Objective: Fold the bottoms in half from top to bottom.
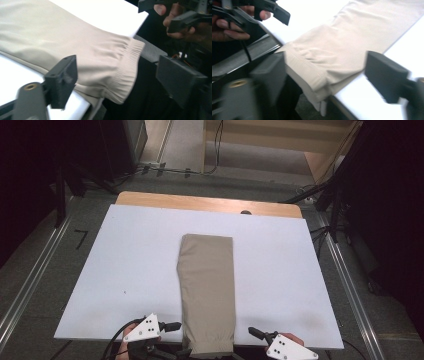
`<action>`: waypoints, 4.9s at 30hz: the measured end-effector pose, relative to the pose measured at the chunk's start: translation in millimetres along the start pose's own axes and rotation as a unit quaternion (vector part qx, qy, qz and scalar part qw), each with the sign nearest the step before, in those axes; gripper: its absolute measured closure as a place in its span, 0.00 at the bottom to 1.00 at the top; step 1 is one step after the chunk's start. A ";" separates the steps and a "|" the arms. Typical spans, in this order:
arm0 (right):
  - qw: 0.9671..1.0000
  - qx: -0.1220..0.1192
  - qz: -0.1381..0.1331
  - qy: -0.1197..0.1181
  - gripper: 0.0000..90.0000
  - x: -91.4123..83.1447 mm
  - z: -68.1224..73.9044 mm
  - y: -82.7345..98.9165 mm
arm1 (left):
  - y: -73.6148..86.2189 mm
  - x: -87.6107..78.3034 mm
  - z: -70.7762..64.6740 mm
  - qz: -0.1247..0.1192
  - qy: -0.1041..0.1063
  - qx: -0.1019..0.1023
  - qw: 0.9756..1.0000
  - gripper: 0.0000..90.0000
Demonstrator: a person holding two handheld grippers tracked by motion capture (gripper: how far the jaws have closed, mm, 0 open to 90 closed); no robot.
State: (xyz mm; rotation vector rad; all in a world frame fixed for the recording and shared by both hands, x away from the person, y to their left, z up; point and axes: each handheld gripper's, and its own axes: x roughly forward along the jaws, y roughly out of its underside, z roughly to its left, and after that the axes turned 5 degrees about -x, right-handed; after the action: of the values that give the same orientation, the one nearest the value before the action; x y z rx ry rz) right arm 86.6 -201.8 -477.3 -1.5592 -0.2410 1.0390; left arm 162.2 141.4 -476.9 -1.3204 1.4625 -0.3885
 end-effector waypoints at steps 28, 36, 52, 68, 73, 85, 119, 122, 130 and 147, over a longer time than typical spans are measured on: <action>0.999 -0.034 -0.019 0.018 0.00 74.9 -102.2 -89.6 | -97.7 23.0 106.3 -0.038 -0.040 0.042 0.998 0.00; 1.000 0.005 0.013 0.007 0.00 116.5 -158.8 -110.7 | -127.8 46.3 162.0 -0.020 -0.065 0.014 0.998 0.00; 0.989 0.075 0.109 0.061 0.19 209.5 -250.6 -105.8 | -151.4 98.3 257.0 0.042 -0.134 -0.097 0.985 0.16; 0.990 0.050 0.124 0.043 0.93 223.9 -252.1 -99.7 | -153.0 107.7 253.2 0.090 -0.186 -0.063 0.976 0.97; 0.992 0.050 0.109 0.038 0.96 220.8 -257.9 -107.6 | -161.4 103.9 260.5 0.076 -0.187 -0.071 0.977 0.99; 0.993 0.043 0.082 0.079 0.97 210.4 -285.3 -154.5 | -229.0 99.2 267.7 0.037 -0.209 -0.039 0.976 0.99; 0.997 0.025 0.033 0.060 0.00 153.3 -176.5 -107.1 | -123.9 45.2 186.4 -0.031 -0.061 -0.031 0.997 0.00; 0.998 0.023 0.029 0.049 0.00 143.3 -160.6 -99.7 | -111.4 39.4 169.7 -0.036 -0.053 -0.027 0.998 0.00; 0.999 0.006 0.026 0.023 0.00 115.6 -113.1 -68.8 | -81.6 33.6 123.3 -0.026 -0.035 -0.017 0.999 0.00; 0.998 0.009 0.059 0.010 0.18 88.1 -50.2 -15.5 | -27.8 32.8 63.1 0.027 -0.014 0.010 0.999 0.07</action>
State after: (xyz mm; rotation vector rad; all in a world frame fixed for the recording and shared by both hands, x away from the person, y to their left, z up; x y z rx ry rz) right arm 179.7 -173.8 -509.7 -1.5829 -0.1259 1.1141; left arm 235.6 129.0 -493.8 -1.2623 1.4637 -0.3467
